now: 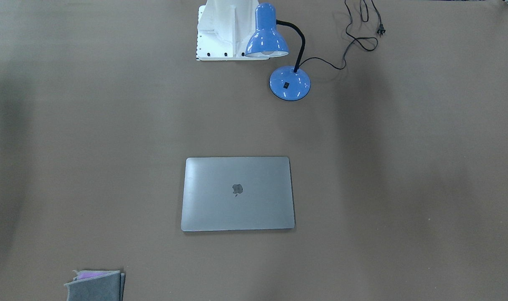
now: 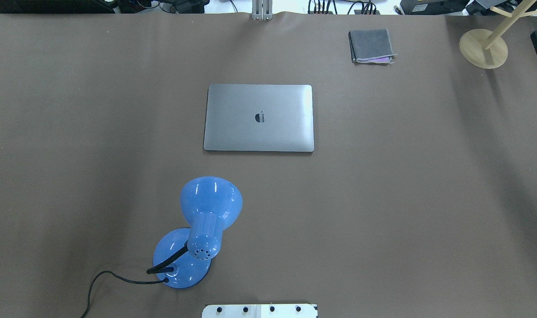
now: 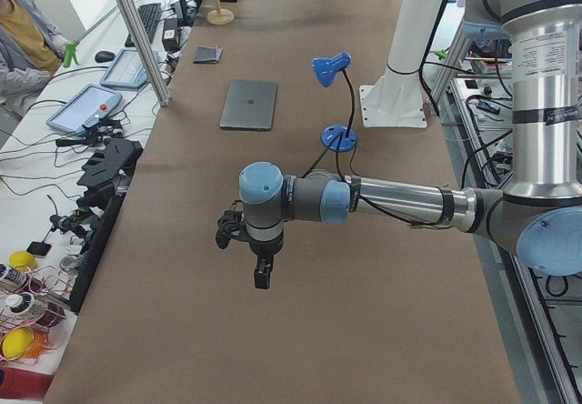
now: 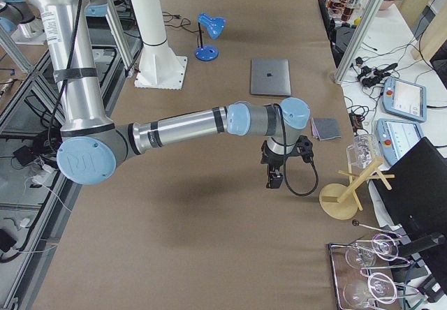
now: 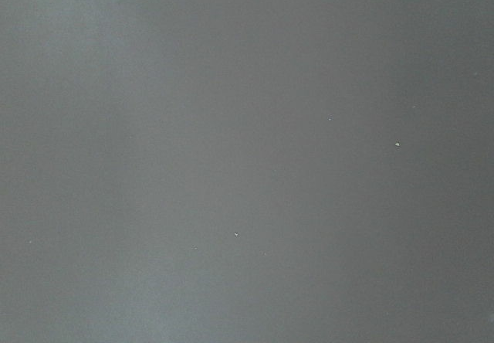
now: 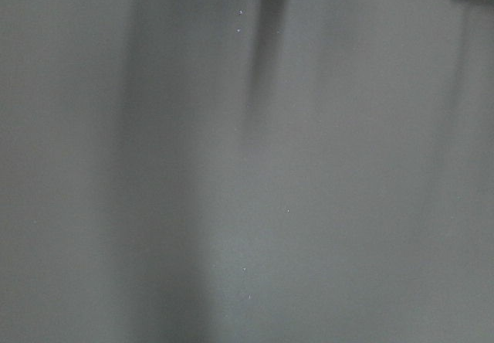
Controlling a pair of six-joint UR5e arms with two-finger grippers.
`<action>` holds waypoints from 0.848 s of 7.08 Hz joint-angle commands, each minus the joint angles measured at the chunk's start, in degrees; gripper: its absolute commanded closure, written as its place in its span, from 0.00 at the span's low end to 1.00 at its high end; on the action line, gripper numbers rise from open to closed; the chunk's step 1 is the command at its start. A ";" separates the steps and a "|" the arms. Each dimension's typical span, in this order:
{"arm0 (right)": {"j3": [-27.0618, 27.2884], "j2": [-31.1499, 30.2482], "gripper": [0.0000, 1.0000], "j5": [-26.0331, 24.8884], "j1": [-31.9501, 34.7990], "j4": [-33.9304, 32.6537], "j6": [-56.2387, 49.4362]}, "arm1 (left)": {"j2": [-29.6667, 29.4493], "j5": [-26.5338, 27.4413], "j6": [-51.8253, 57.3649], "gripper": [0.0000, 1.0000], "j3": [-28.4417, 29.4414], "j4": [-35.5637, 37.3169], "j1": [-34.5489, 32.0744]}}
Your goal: Close laptop
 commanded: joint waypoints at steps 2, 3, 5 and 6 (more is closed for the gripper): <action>0.76 -0.76 0.00 -0.52 0.09 -0.16 0.13 | -2.61 0.32 -0.01 0.02 0.15 0.15 0.08; 0.76 -0.86 0.00 -0.43 0.09 -0.07 0.13 | -2.62 0.32 -0.01 0.02 -0.11 0.33 0.08; 1.02 -0.86 0.00 -0.43 0.09 0.02 0.13 | -2.54 0.06 -0.01 0.02 0.15 0.51 0.08; 1.20 -0.94 0.00 -0.43 0.09 0.02 0.13 | -2.62 0.06 -0.01 0.02 0.15 0.51 0.08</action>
